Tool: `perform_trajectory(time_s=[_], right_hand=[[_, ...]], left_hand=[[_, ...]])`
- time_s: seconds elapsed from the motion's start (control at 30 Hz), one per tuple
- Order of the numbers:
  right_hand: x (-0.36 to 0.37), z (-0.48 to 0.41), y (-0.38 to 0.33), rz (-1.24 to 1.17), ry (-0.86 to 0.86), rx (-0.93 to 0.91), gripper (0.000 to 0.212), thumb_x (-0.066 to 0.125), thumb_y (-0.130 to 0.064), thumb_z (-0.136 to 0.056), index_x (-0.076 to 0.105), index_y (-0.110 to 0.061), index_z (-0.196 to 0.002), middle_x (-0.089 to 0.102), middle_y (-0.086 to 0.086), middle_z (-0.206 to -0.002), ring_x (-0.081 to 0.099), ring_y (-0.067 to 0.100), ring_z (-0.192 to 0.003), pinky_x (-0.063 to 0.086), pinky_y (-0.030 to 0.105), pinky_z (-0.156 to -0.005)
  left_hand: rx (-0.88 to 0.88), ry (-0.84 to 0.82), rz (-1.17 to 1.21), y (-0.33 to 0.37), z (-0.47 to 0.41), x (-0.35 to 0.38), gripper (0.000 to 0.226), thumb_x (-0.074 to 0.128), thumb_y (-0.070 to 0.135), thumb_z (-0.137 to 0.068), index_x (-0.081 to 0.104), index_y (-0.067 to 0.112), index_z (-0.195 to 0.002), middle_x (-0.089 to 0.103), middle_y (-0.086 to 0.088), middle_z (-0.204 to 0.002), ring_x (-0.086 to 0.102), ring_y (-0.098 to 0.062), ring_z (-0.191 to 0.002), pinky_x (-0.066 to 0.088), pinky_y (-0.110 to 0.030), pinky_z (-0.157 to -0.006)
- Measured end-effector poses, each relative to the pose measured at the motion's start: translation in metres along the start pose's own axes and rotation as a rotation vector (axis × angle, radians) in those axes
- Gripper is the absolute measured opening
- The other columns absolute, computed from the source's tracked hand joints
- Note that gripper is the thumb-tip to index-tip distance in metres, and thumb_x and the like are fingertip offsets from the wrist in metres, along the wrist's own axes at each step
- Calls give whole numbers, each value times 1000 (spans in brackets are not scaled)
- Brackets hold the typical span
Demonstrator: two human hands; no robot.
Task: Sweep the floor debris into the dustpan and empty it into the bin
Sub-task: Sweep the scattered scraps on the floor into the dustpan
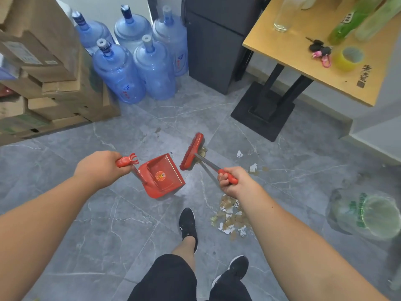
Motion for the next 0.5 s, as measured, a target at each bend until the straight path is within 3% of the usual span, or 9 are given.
perform_trajectory(time_s=[0.1, 0.27, 0.5], right_hand=[[-44, 23, 4, -44, 43, -11, 18, 40, -11, -102, 46, -5, -87, 37, 1, -71, 41, 5, -29, 23, 11, -29], [-123, 55, 17, -118, 104, -47, 11, 45, -11, -103, 50, -4, -97, 44, 6, -70, 43, 7, -29, 26, 12, -27], [-210, 89, 46, -256, 131, -53, 12, 45, -13, -103, 49, -3, -96, 46, 7, -69, 44, 7, -30, 26, 12, -27]], left_hand=[[57, -13, -23, 34, 1, 4, 43, 66, 66, -85, 63, 26, -70, 63, 3, -73, 62, -28, -79, 55, -37, -73], [145, -15, -53, 92, 14, 12, 43, 65, 65, -86, 65, 24, -72, 63, 4, -71, 63, -28, -78, 50, -33, -68], [249, -14, -114, 164, 42, 19, 44, 64, 63, -88, 61, 23, -69, 62, 4, -71, 62, -26, -76, 48, -32, -67]])
Point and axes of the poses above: each hand's wrist, its own z-axis away from the middle knuckle, its own x-axis out of the palm, y = z × x, the point moved 4 cm from there along -z, towards the middle knuckle
